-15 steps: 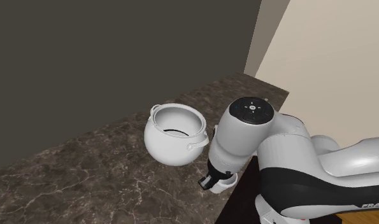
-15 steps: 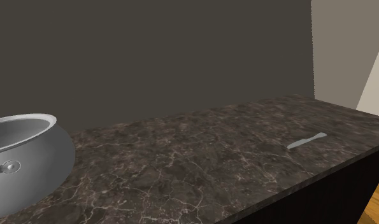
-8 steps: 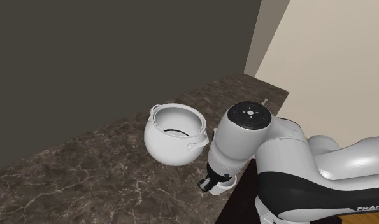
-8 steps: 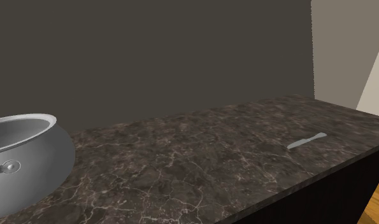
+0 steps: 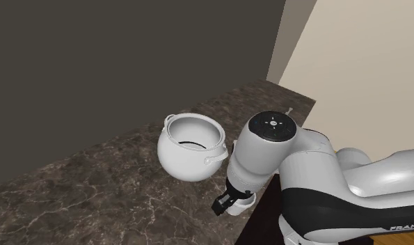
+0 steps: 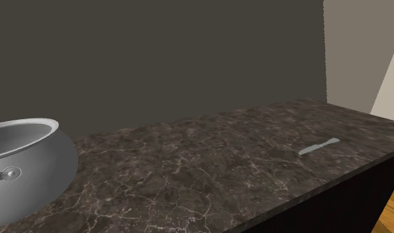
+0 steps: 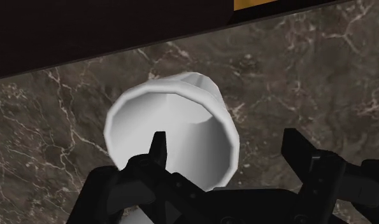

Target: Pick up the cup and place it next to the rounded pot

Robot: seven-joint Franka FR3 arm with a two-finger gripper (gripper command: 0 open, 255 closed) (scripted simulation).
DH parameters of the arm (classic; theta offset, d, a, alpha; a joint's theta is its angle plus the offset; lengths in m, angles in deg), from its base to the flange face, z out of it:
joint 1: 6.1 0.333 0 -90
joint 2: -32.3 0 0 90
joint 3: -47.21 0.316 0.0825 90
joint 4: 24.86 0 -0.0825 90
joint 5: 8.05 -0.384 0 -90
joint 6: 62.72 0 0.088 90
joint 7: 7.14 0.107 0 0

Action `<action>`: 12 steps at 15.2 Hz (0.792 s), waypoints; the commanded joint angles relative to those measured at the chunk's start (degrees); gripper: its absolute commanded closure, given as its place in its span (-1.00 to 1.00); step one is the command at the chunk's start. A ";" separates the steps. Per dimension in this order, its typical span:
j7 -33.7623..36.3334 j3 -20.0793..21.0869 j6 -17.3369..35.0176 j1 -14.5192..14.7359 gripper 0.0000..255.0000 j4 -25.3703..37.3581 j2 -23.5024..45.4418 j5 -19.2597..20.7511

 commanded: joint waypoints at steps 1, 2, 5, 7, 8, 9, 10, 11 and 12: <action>-0.05 -1.01 -2.29 0.35 -1.00 1.38 -0.91 0.38; -0.06 -1.95 -4.50 0.61 -1.00 2.84 -1.69 0.79; -0.02 -3.46 -8.30 0.88 -1.00 5.59 -2.75 1.58; -0.02 -3.46 -8.30 0.88 -1.00 5.59 -2.75 1.57; -0.02 -3.46 -8.30 0.88 -1.00 5.59 -2.75 1.57; -0.02 -3.46 -8.30 0.88 -1.00 5.59 -2.75 1.58; -0.02 -3.46 -8.30 0.88 -1.00 5.59 -2.75 1.58; -0.02 -3.46 -8.30 0.88 -1.00 5.59 -2.75 1.58; -0.02 -3.46 -8.30 0.88 -1.00 5.59 -2.75 1.58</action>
